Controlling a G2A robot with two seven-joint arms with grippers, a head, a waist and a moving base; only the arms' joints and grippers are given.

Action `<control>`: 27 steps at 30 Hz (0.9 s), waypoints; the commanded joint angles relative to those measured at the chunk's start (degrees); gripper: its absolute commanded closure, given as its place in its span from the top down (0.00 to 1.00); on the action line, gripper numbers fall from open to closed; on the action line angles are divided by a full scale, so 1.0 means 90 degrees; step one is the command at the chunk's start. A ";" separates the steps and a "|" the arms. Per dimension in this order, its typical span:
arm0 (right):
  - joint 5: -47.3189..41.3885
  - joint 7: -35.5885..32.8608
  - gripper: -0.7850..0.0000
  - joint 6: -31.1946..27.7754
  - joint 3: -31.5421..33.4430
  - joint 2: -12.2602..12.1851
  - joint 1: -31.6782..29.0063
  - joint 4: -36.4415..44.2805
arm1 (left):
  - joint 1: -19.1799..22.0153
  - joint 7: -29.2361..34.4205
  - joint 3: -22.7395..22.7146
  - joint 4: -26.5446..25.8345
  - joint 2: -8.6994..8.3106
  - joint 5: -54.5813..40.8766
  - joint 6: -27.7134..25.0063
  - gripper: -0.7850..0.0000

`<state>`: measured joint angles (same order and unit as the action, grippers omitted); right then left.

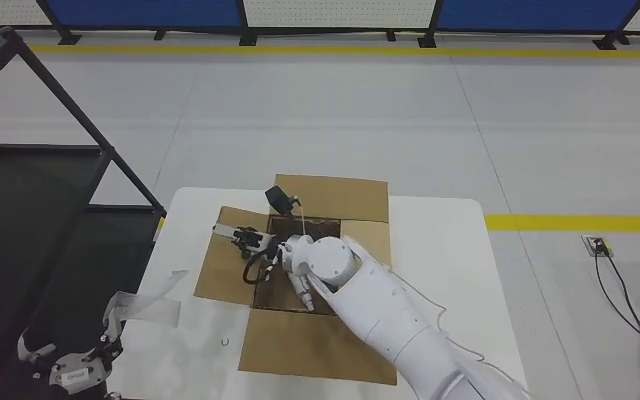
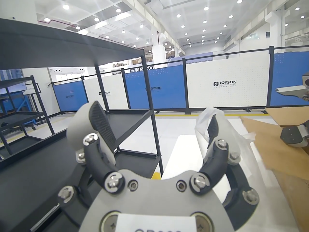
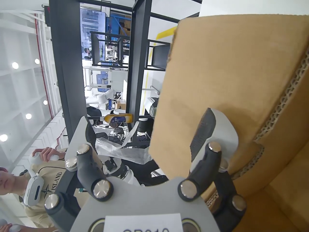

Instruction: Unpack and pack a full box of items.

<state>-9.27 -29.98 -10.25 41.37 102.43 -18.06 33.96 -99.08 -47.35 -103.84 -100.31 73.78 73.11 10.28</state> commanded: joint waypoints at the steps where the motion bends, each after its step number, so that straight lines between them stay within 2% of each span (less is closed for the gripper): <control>1: 0.0025 0.0056 1.00 0.0002 0.0012 0.0022 -0.0037 0.0084 | -0.0025 -0.0033 -0.0004 0.0003 0.0017 -0.0036 0.0027 1.00; 12: 0.0488 0.0001 1.00 0.0645 -0.0426 0.0415 0.0247 -0.0290 | -0.0071 -0.0158 -0.0070 0.0045 0.0087 -0.0156 0.0037 1.00; 19: 0.0789 0.0136 1.00 0.0590 -0.0652 0.0688 0.0386 -0.0690 | -0.0003 -0.0115 -0.0093 0.0106 0.0115 -0.0143 -0.0049 1.00; 27: 0.1040 0.0292 1.00 0.0891 -0.0775 0.0958 0.0541 -0.1115 | 0.0050 -0.0075 -0.0141 0.0111 0.0139 -0.0085 -0.0169 1.00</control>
<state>0.08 -27.30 -2.32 34.34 110.78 -13.42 24.52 -98.67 -48.07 -105.02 -99.33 74.99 72.29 8.88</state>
